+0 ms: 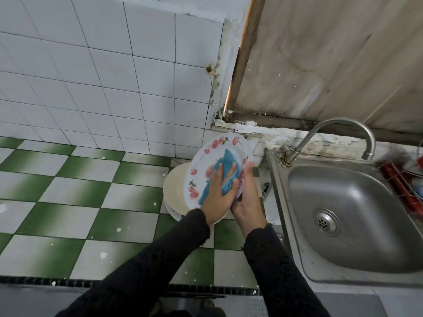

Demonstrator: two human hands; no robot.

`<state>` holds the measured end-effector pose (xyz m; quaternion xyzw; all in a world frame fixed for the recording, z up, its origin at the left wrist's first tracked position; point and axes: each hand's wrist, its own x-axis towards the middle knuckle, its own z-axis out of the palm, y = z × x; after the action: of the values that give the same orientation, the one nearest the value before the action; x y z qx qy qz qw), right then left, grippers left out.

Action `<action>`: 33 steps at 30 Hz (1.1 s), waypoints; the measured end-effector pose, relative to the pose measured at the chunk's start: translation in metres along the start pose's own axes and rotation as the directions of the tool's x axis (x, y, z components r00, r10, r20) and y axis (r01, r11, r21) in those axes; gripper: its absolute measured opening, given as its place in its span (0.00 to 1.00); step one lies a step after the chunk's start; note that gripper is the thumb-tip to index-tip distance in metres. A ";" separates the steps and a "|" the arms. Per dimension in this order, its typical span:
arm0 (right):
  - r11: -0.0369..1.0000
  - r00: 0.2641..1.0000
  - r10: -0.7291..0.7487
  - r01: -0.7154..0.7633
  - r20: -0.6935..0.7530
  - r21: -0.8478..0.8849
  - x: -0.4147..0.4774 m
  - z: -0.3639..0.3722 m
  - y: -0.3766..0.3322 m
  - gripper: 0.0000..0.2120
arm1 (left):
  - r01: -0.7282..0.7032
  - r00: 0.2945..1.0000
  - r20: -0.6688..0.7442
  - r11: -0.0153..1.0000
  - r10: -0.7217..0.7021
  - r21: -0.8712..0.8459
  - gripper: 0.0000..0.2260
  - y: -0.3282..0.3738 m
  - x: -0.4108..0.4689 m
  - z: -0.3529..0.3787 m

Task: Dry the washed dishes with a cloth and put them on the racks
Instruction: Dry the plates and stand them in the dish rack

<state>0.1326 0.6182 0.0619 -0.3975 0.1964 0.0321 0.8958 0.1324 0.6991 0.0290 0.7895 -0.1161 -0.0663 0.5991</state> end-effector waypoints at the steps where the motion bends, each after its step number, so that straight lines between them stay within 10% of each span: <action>1: 1.000 1.000 0.014 -0.014 0.018 0.015 -0.002 0.002 -0.002 0.30 | -0.054 0.999 0.008 0.997 0.054 0.060 0.28 0.006 0.007 -0.006; 8: 0.997 0.980 -0.057 0.045 0.193 0.065 0.002 0.002 -0.039 0.31 | 0.025 0.999 0.025 0.947 -0.035 0.321 0.22 -0.024 0.012 -0.050; 14: 0.999 0.990 -0.031 0.036 0.138 -0.030 0.011 0.020 -0.019 0.40 | -0.066 0.997 0.033 0.996 0.064 0.067 0.26 0.000 -0.002 -0.013; 23: 1.000 0.973 -0.019 0.014 0.231 0.025 0.006 0.030 -0.032 0.33 | 0.024 0.998 -0.057 0.926 -0.002 0.377 0.25 -0.026 0.035 -0.082; 33: 0.997 0.971 -0.006 0.023 0.239 -0.067 0.006 0.042 -0.016 0.40 | -0.180 0.981 -0.027 0.957 0.191 0.228 0.28 0.011 0.027 -0.053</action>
<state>0.1553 0.6368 0.0963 -0.4230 0.0833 0.0798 0.8987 0.1699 0.7381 0.0552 0.8391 -0.1818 0.0232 0.5122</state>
